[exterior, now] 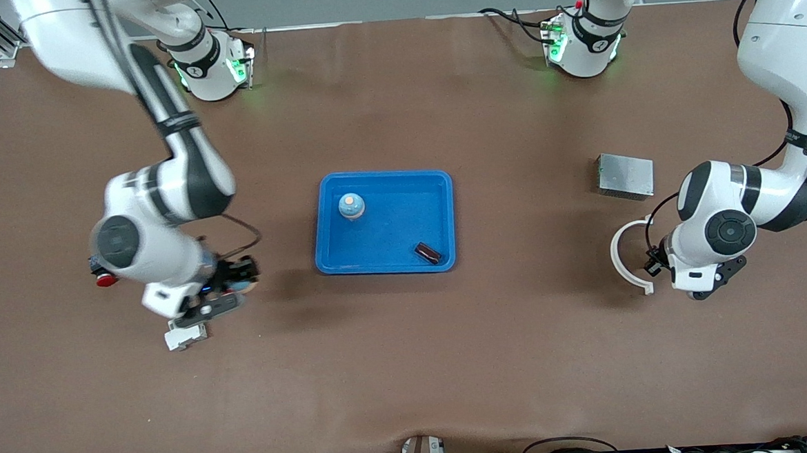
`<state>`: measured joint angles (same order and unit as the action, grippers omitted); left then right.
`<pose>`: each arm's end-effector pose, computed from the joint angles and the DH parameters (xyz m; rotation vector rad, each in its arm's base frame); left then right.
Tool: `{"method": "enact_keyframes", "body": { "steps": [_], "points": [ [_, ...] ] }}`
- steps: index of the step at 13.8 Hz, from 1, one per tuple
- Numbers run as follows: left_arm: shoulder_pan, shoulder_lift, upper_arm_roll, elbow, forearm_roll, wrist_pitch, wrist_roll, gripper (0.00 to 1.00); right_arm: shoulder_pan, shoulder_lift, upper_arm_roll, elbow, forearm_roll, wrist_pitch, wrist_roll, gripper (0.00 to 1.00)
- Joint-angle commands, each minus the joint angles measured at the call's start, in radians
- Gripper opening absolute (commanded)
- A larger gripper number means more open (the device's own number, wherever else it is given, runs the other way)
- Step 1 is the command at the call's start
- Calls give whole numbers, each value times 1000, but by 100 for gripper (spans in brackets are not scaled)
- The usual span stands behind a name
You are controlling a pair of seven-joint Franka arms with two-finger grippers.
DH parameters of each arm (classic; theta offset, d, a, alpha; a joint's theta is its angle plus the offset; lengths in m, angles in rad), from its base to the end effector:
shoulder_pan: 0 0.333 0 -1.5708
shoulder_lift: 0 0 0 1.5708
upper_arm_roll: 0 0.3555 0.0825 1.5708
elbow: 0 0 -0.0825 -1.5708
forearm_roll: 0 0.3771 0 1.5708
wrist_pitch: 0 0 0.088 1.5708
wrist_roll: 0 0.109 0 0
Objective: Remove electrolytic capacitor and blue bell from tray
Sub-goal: 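Set the capacitor beside the white arc while the right gripper carries the bell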
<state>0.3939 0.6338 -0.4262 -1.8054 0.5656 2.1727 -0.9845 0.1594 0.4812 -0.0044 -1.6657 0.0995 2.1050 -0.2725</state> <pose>0.6487 0.0261 0.2378 -2.7562 -0.9034 0.0953 0.6733 0.1105 0.3613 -3.0025 -0.5704 0.0564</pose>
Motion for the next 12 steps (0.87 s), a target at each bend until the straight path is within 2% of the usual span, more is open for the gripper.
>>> {"method": "enact_keyframes", "body": {
  "steps": [1,3,5,7,9,12],
  "points": [
    [2,-25,-5,-11,-24,-8,-3,100,-92,0,20,15,-30,-25,-199,11],
    [0,-42,-19,-11,-29,-16,-11,100,-173,2,20,27,-105,-23,-357,11],
    [0,-71,-66,9,-103,-97,-26,100,-251,11,21,43,-164,-13,-482,11],
    [-7,-75,-117,69,-195,-177,-80,100,-308,66,21,102,-175,-13,-569,11],
    [-39,-60,-164,109,-242,-191,-191,100,-349,137,21,142,-175,-4,-637,11],
    [-176,-16,-166,162,-240,-186,-402,100,-374,215,21,159,-175,82,-663,12]
  ]
}}
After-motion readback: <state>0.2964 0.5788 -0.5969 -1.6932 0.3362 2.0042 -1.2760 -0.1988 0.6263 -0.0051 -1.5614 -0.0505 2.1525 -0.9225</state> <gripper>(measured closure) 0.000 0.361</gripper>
